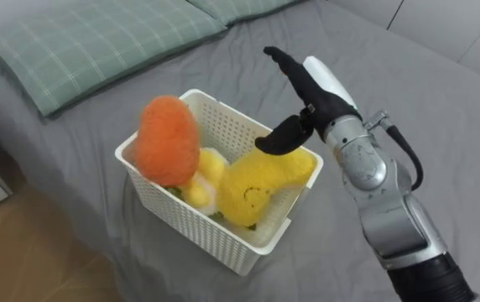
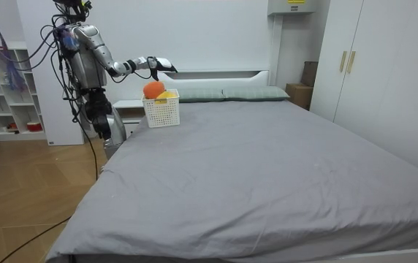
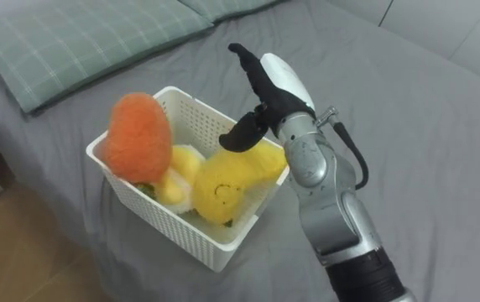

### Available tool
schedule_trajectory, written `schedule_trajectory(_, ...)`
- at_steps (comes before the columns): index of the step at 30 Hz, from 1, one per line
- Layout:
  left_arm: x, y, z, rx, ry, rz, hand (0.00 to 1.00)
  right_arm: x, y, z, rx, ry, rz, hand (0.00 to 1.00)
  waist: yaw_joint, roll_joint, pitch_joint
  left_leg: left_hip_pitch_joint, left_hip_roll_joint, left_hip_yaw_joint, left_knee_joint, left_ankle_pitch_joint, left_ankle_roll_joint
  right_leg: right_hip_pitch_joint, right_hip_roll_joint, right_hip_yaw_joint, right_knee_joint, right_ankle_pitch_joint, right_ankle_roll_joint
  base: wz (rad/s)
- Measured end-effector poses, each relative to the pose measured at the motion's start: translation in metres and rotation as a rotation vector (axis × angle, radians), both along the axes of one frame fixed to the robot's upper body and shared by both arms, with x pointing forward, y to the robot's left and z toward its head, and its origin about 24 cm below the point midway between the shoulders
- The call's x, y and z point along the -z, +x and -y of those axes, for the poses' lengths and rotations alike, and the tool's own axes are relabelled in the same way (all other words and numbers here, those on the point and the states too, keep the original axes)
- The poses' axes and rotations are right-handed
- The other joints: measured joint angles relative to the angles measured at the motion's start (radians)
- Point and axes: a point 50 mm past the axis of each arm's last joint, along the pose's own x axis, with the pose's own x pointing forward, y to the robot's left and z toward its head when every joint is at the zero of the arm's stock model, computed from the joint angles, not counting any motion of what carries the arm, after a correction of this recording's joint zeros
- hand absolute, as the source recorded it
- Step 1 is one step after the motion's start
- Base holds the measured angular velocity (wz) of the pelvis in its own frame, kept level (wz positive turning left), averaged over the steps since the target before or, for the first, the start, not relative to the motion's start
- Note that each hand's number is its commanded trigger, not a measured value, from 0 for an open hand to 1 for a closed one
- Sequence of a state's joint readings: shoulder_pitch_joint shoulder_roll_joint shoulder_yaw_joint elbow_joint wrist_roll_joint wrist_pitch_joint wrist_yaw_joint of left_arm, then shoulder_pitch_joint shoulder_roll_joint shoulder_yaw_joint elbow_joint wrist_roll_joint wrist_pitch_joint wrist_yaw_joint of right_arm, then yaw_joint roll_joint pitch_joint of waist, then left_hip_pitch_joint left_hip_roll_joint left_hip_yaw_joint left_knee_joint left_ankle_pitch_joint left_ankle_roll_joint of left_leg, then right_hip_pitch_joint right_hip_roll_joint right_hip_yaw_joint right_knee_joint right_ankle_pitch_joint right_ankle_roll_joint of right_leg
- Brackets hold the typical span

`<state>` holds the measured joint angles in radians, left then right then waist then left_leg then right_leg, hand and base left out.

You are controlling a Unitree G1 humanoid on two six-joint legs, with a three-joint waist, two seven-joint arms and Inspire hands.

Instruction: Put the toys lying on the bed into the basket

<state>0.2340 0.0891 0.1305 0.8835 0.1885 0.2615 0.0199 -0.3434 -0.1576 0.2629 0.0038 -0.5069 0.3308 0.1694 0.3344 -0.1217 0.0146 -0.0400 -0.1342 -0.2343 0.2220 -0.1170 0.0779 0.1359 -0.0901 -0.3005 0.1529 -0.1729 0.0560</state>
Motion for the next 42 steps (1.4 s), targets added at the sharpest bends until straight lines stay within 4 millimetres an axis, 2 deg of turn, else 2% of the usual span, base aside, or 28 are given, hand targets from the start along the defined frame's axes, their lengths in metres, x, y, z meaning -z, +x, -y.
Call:
schedule_trajectory(7, -0.001, 0.005, -0.002, -0.003, 0.04, 0.019, 0.0, 0.007, 0.001, 0.005, 0.007, 0.039, -0.043, 0.0, -0.004, -0.001, -0.0007, 0.001, 0.0, 0.004, 0.0, 0.0, 0.0, 0.0, 0.0, 0.0, 0.0, 0.0, 0.0, 0.0)
schedule_trajectory(10, -0.001, 0.004, -0.003, -0.005, 0.044, 0.02, 0.0, 0.007, 0.003, 0.01, 0.023, 0.107, -0.05, 0.0, -0.022, 0.001, 0.0022, 0.003, 0.0, 0.005, 0.0, 0.0, 0.001, 0.005, 0.0, -0.001, 0.0, 0.0, 0.0, 0.0)
schedule_trajectory(11, -0.001, 0.002, -0.003, -0.01, 0.044, 0.021, 0.0, 0.006, 0.004, 0.014, 0.039, 0.131, -0.047, 0.0, -0.029, 0.006, 0.0057, 0.004, 0.0, 0.007, 0.0, 0.0, 0.001, 0.007, -0.001, 0.0, 0.0, 0.0, 0.0, 0.0)
schedule_trajectory(14, -0.001, 0.002, -0.004, -0.025, 0.044, 0.034, 0.0, 0.002, 0.004, 0.034, 0.107, 0.215, -0.007, 0.0, -0.044, 0.007, 0.0067, -0.002, 0.001, 0.015, 0.004, -0.002, 0.001, -0.008, -0.001, 0.012, 0.003, 0.0, 0.0, -0.07)
schedule_trajectory(17, -0.001, -0.008, -0.007, -0.035, 0.051, 0.023, 0.0, 0.001, -0.001, 0.054, 0.191, 0.301, 0.034, 0.0, -0.087, 0.01, 0.0064, -0.001, 0.006, 0.031, 0.003, -0.003, 0.004, -0.016, -0.001, 0.025, 0.006, 0.0, 0.0, -0.13)
schedule_trajectory(20, -0.001, -0.024, -0.011, -0.072, 0.057, -0.004, 0.0, 0.007, -0.012, 0.079, 0.293, 0.36, 0.071, 0.0, -0.135, 0.02, -0.0014, 0.009, 0.014, 0.067, 0.0, -0.006, 0.009, -0.013, 0.001, 0.053, 0.006, 0.002, 0.001, -0.34)
schedule_trajectory(22, 0.001, -0.035, -0.01, -0.079, 0.053, -0.031, 0.0, 0.013, -0.019, 0.094, 0.365, 0.386, 0.081, 0.0, -0.166, 0.038, -0.0084, 0.018, 0.02, 0.094, -0.002, -0.011, 0.013, -0.016, 0.002, 0.073, 0.01, 0.004, 0.002, -0.41)
schedule_trajectory(23, 0.001, -0.042, -0.009, -0.089, 0.051, -0.048, 0.0, 0.015, -0.025, 0.106, 0.416, 0.391, 0.095, 0.0, -0.18, 0.054, -0.013, 0.023, 0.025, 0.112, -0.002, -0.016, 0.015, -0.022, 0.002, 0.088, 0.018, 0.004, 0.002, -0.46)
schedule_trajectory(24, 0.001, -0.046, -0.013, -0.123, 0.058, -0.038, 0.0, 0.02, -0.034, 0.121, 0.473, 0.443, 0.104, 0.0, -0.198, 0.061, -0.0156, 0.034, 0.027, 0.126, -0.011, -0.019, 0.017, -0.02, 0.002, 0.101, 0.017, 0.004, 0.002, -0.43)
schedule_trajectory(25, 0.0, -0.047, -0.015, -0.137, 0.065, -0.032, 0.0, 0.023, -0.039, 0.127, 0.506, 0.471, 0.106, 0.0, -0.207, 0.063, -0.0169, 0.041, 0.029, 0.134, -0.017, -0.019, 0.017, -0.018, 0.002, 0.106, 0.018, 0.003, 0.002, -0.44)
schedule_trajectory(27, -0.003, -0.056, -0.023, -0.175, 0.099, -0.03, 0.0, 0.025, -0.05, 0.146, 0.617, 0.546, 0.131, 0.0, -0.251, 0.065, -0.0178, 0.054, 0.037, 0.159, -0.031, -0.023, 0.014, -0.019, 0.004, 0.116, 0.018, 0.003, 0.002, -0.42)
schedule_trajectory(29, -0.003, -0.059, -0.023, -0.187, 0.104, -0.029, 0.0, 0.02, -0.056, 0.163, 0.689, 0.597, 0.186, 0.0, -0.29, 0.065, -0.018, 0.061, 0.046, 0.188, -0.037, -0.024, 0.014, -0.03, 0.007, 0.136, 0.02, 0.004, 0.002, -0.41)
schedule_trajectory(31, -0.003, -0.06, -0.025, -0.202, 0.106, -0.024, 0.0, 0.019, -0.066, 0.176, 0.746, 0.684, 0.232, 0.0, -0.301, 0.063, -0.0181, 0.074, 0.057, 0.219, -0.047, -0.03, 0.011, -0.03, 0.015, 0.163, 0.021, 0.005, 0.0, -0.55)
schedule_trajectory(33, -0.003, -0.06, -0.026, -0.212, 0.104, -0.017, 0.0, 0.023, -0.077, 0.186, 0.809, 0.771, 0.254, 0.0, -0.328, 0.06, -0.018, 0.095, 0.073, 0.259, -0.052, -0.046, 0.004, -0.03, 0.027, 0.185, 0.021, 0.009, -0.005, -0.57)
schedule_trajectory(34, -0.003, -0.061, -0.025, -0.222, 0.101, -0.015, 0.0, 0.024, -0.078, 0.188, 0.823, 0.799, 0.255, 0.0, -0.337, 0.063, -0.017, 0.096, 0.075, 0.261, -0.051, -0.05, 0.003, -0.029, 0.03, 0.191, 0.02, 0.009, -0.006, -0.39)
schedule_trajectory(36, -0.002, -0.058, -0.025, -0.256, 0.093, 0.001, 0.0, 0.035, -0.091, 0.197, 0.902, 0.906, 0.245, 0.0, -0.377, 0.061, -0.017, 0.099, 0.087, 0.288, -0.051, -0.056, -0.001, -0.031, 0.036, 0.194, 0.02, 0.01, -0.007, -0.26)
schedule_trajectory(40, -0.003, -0.057, -0.026, -0.275, 0.089, 0.01, 0.0, 0.056, -0.107, 0.206, 1.016, 0.965, 0.195, 0.0, -0.396, 0.069, -0.0171, 0.113, 0.103, 0.339, -0.053, -0.07, -0.007, -0.036, 0.05, 0.22, 0.018, 0.014, -0.013, -0.4)
schedule_trajectory(42, -0.003, -0.054, -0.027, -0.279, 0.088, 0.018, 0.0, 0.08, -0.119, 0.212, 1.12, 0.961, 0.116, 0.0, -0.415, 0.065, -0.0142, 0.12, 0.109, 0.349, -0.055, -0.077, -0.01, -0.037, 0.054, 0.221, 0.019, 0.014, -0.013, -0.19)
